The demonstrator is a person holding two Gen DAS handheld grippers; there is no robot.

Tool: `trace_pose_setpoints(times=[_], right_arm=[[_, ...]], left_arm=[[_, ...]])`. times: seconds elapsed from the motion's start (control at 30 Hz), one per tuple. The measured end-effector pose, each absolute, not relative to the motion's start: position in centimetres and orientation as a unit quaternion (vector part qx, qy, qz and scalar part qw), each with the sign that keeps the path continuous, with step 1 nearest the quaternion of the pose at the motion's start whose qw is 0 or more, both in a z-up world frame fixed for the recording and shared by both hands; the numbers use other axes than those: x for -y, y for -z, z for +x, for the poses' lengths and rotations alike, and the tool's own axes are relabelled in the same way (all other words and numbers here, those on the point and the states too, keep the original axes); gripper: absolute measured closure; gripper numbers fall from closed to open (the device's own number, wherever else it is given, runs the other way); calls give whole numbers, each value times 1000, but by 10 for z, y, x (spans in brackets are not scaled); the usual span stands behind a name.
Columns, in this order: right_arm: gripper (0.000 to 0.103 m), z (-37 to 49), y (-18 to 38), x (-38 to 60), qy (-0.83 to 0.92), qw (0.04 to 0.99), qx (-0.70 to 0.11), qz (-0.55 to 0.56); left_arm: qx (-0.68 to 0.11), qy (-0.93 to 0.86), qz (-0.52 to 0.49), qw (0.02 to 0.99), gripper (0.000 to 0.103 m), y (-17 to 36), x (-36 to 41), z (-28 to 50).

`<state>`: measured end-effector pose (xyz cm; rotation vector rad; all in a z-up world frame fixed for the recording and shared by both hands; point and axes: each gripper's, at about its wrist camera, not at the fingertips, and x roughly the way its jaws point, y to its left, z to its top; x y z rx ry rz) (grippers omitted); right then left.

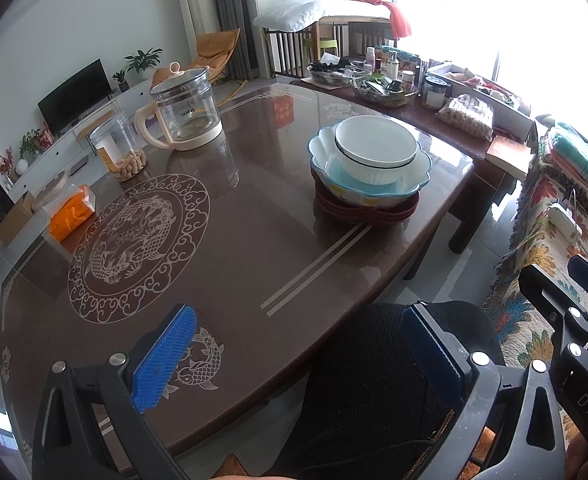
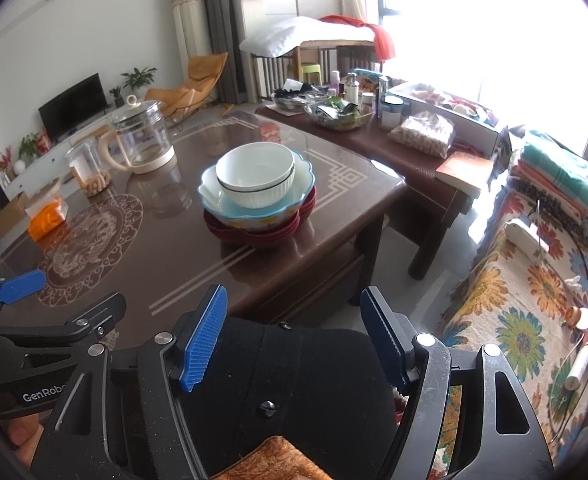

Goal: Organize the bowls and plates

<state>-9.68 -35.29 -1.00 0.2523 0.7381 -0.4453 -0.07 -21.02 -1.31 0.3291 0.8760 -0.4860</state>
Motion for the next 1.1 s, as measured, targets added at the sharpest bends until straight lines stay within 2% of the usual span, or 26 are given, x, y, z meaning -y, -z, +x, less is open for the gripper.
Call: trace_pose_setpoints(times=[1.1], right_arm=[[30,-91,2,343,210,911,-343,94]], left_arm=[[-407,211,106,882,1,3,179,10]])
